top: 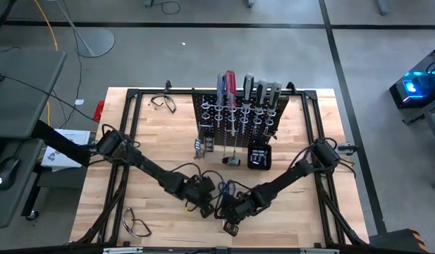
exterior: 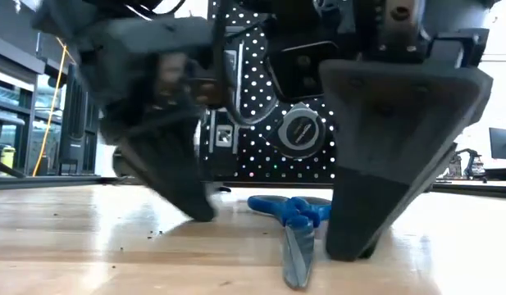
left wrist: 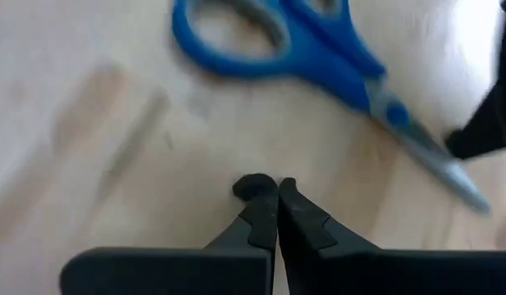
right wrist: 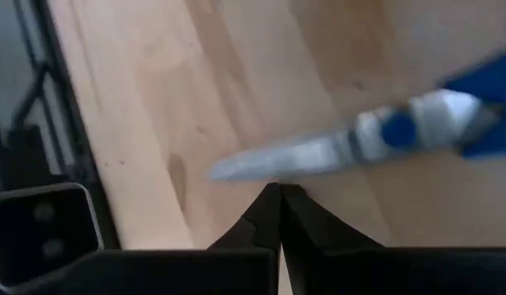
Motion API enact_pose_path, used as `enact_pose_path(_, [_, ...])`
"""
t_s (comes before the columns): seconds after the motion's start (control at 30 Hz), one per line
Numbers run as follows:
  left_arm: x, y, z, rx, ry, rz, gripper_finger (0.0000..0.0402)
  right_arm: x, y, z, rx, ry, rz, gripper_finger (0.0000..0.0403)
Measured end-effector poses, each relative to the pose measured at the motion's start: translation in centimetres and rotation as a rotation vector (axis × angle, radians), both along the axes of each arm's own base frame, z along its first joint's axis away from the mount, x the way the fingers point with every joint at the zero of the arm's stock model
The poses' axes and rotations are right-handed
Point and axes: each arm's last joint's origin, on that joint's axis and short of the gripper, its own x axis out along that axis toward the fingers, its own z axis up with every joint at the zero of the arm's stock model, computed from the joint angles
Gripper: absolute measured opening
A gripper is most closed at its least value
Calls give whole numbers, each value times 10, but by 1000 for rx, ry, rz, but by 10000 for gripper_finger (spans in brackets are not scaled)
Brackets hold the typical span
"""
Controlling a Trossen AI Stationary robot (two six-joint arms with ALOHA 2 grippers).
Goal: Hang tools onto peg board
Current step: Hang the blue scissors on the pegboard
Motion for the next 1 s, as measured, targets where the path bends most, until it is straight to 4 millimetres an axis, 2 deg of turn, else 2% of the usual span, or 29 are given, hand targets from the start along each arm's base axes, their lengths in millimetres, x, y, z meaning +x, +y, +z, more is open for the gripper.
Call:
enact_pose_path(0.2, [-27,-28,6,-33,83,-36,0,14,-5,-2,-5,-123,-45,0])
enact_pose_path(0.4, [-59,-47,22,-7,135,19,0,27,-19,2,-2,-195,-87,0])
enact_pose_path(0.5, [-68,-49,33,45,89,59,0,25,-20,18,-6,-228,-25,0])
enact_pose_path(0.6, [-67,-50,35,109,20,41,0,17,-17,42,-27,-255,29,0])
enact_pose_path(0.73, [-57,-40,36,224,-37,-14,0,-3,-17,55,-129,-169,51,0])
enact_pose_path(0.87, [-35,-21,39,258,-78,-76,0,-23,-12,44,-178,-35,29,0])
enact_pose_path(1.0, [-21,-8,42,241,-104,-123,0,-35,-1,28,-100,-38,-33,0])
